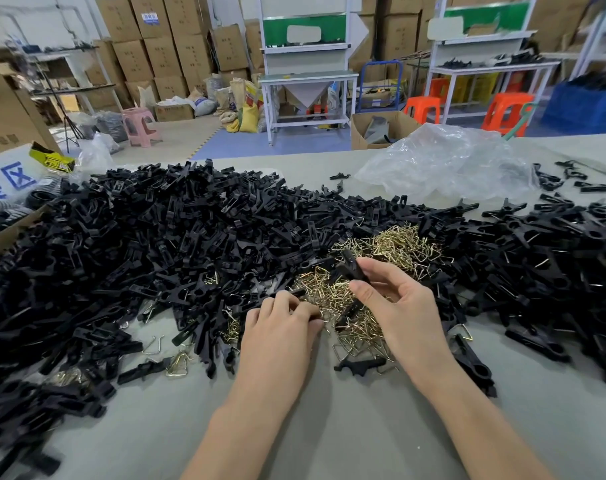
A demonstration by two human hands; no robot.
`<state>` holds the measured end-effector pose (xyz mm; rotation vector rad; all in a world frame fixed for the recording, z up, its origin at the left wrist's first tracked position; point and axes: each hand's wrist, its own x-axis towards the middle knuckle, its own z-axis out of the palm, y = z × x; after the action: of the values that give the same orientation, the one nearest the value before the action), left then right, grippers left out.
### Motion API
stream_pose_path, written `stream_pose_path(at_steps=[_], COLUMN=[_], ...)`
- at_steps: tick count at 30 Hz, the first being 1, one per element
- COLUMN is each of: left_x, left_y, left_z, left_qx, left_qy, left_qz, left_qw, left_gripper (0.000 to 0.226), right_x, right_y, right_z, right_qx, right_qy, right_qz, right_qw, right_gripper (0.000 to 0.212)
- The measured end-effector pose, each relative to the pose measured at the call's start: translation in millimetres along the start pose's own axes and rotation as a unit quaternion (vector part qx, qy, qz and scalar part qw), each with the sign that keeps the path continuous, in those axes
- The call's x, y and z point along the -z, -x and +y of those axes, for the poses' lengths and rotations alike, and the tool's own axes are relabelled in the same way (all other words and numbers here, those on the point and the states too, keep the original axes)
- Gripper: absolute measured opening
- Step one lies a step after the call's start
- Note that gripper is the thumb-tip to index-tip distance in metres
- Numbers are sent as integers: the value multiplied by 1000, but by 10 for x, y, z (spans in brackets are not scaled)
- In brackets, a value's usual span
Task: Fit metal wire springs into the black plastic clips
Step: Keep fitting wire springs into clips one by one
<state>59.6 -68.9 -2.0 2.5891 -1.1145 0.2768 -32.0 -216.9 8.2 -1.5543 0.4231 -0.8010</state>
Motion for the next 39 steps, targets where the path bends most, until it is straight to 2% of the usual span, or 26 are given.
stream_pose_path(at_steps=[6, 9, 11, 12, 15, 18, 21, 29, 39], left_x=[-5, 30, 92, 139, 240, 269, 252, 216, 193], left_y=[21, 22, 17, 15, -2, -34, -40, -38, -44], left_z=[23, 34, 55, 78, 135, 129, 135, 121, 132], left_qx=[-18, -28, -5, 30, 137, 183, 204, 244, 233], left_qy=[8, 73, 170, 253, 489, 569, 598, 567, 537], left_qz=[40, 119, 161, 159, 110, 78, 55, 54, 61], left_qw=[999, 990, 972, 954, 854, 798, 773, 785, 808], left_gripper=[22, 12, 11, 11, 13, 14, 15, 18, 19], right_x=[-12, -19, -23, -25, -31, -51, -76, -64, -72], right_y=[1, 8, 24, 30, 52, 76, 86, 78, 97], right_z=[15, 6, -2, -5, -21, -23, -3, 38, -24], right_qx=[10, 19, 28, 32, 41, 63, 64, 87, 114], right_qy=[12, 23, 31, 38, 54, 53, 59, 129, 172], right_qz=[-3, -8, -15, -21, -50, -84, -109, -101, -93], right_qw=[1000, 1000, 999, 999, 996, 993, 990, 983, 974], right_gripper=[30, 30, 33, 34, 36, 43, 46, 46, 43])
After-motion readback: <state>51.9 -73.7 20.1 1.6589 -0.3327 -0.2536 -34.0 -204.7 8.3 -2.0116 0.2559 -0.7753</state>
